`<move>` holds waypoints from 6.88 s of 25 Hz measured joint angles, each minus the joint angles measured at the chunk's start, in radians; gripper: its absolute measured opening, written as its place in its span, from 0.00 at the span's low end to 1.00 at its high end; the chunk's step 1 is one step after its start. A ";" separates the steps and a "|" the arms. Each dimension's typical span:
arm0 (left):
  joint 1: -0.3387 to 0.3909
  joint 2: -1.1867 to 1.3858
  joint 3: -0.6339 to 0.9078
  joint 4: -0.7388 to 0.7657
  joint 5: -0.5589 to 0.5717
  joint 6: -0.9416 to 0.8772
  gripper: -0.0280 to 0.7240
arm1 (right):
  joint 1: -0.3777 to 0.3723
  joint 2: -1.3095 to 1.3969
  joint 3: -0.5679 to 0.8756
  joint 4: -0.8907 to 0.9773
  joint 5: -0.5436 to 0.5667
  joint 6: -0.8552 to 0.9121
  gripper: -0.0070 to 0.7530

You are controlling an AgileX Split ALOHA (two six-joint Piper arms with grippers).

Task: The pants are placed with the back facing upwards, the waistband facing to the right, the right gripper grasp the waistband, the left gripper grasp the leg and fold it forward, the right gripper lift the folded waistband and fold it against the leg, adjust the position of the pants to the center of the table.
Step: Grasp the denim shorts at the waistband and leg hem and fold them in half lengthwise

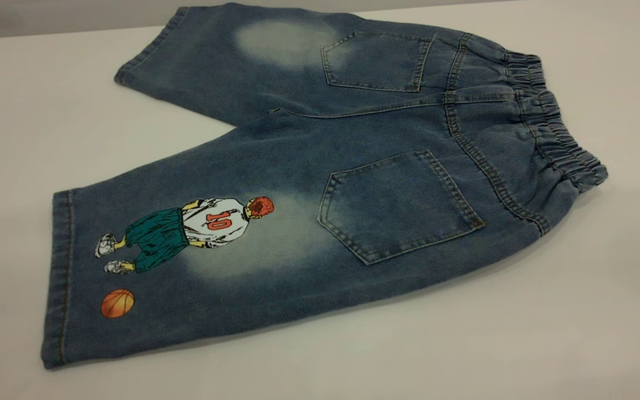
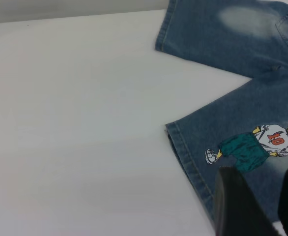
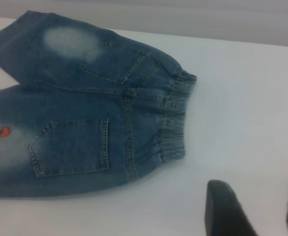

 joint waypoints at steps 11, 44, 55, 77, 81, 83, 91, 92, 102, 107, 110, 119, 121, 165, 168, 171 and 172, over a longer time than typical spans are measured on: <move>0.000 0.000 0.000 0.007 -0.015 0.006 0.36 | 0.000 0.000 0.000 0.000 0.000 -0.001 0.33; -0.002 1.094 -0.434 -0.056 -0.553 -0.049 0.36 | 0.000 0.877 -0.291 0.152 -0.509 0.013 0.33; -0.002 1.246 -0.431 -0.059 -0.707 -0.042 0.36 | 0.000 1.116 -0.291 0.199 -0.603 0.013 0.37; -0.002 1.245 -0.431 -0.052 -0.816 -0.042 0.36 | -0.015 1.468 -0.298 0.438 -0.590 -0.213 0.75; -0.002 1.245 -0.431 -0.049 -0.816 -0.042 0.36 | -0.099 1.532 -0.367 0.532 -0.521 -0.311 0.75; -0.002 1.245 -0.431 -0.049 -0.816 -0.042 0.36 | -0.144 1.565 -0.389 0.577 -0.460 -0.364 0.75; -0.002 1.245 -0.431 -0.049 -0.824 -0.042 0.36 | -0.271 1.733 -0.390 0.800 -0.333 -0.580 0.75; -0.002 1.245 -0.431 -0.049 -0.828 -0.042 0.36 | -0.271 1.756 -0.390 0.822 -0.332 -0.605 0.75; -0.002 1.245 -0.431 -0.049 -0.832 -0.042 0.36 | -0.270 1.932 -0.389 0.842 -0.341 -0.664 0.74; -0.002 1.245 -0.431 -0.049 -0.835 -0.019 0.36 | -0.270 1.983 -0.389 0.896 -0.343 -0.733 0.74; -0.002 1.245 -0.431 -0.049 -0.835 -0.019 0.36 | -0.274 1.990 -0.389 0.912 -0.346 -0.767 0.74; -0.002 1.245 -0.431 -0.049 -0.837 -0.019 0.36 | -0.343 1.992 -0.389 0.978 -0.331 -0.819 0.74; -0.002 1.245 -0.431 -0.049 -0.841 -0.019 0.36 | -0.341 2.008 -0.389 1.000 -0.319 -0.848 0.74; -0.002 1.245 -0.431 -0.049 -0.876 -0.019 0.36 | -0.338 2.167 -0.389 1.151 -0.281 -1.034 0.59; -0.002 1.245 -0.431 -0.049 -0.878 -0.019 0.36 | -0.338 2.167 -0.389 1.151 -0.278 -1.034 0.54; -0.002 1.245 -0.431 -0.049 -0.879 -0.019 0.36 | -0.337 2.167 -0.389 1.151 -0.278 -1.034 0.49; -0.002 1.245 -0.431 -0.049 -0.879 -0.019 0.36 | -0.337 2.167 -0.389 1.151 -0.278 -1.034 0.47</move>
